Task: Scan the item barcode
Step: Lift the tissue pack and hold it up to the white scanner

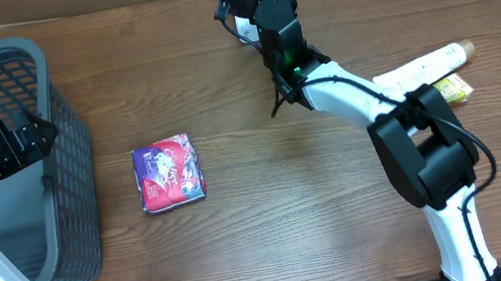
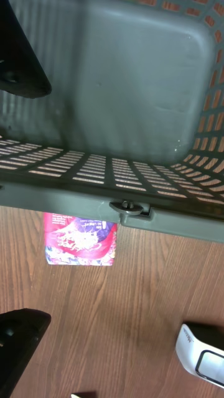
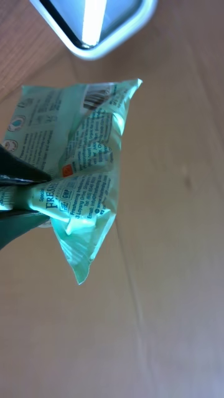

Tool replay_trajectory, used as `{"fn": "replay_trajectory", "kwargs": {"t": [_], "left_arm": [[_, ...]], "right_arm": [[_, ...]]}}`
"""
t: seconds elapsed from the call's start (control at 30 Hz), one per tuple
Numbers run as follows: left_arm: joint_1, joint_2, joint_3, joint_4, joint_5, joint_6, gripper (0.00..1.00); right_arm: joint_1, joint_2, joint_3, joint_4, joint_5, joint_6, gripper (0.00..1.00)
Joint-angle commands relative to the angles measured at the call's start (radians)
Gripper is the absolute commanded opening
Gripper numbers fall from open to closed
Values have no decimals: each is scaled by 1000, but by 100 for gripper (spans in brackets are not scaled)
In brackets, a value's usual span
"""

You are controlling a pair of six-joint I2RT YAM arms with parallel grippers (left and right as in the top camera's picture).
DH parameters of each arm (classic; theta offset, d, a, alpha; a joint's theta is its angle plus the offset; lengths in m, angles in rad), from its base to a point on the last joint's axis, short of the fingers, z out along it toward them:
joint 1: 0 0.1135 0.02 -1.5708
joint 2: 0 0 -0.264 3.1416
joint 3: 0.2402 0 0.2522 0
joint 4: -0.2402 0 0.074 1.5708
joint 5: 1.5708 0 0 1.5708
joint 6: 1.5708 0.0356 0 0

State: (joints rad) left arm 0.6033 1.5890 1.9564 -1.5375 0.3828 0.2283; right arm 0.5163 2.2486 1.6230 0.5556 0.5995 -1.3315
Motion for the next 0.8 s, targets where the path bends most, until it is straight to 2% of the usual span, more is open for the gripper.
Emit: {"fn": "replay_trajectory", "kwargs": {"t": [0.0,0.27,0.77], "left_arm": [[-2,6,2,1,-2,3,99],[-2,6,2,1,-2,3,99],[-2,6,2,1,-1,3,100]], "right_arm": [[-15,40,13,28,-47,-64,4],[-39,56,13,44,-164,-66,4],[-47,56,13,34,-204,-66,4]]}}
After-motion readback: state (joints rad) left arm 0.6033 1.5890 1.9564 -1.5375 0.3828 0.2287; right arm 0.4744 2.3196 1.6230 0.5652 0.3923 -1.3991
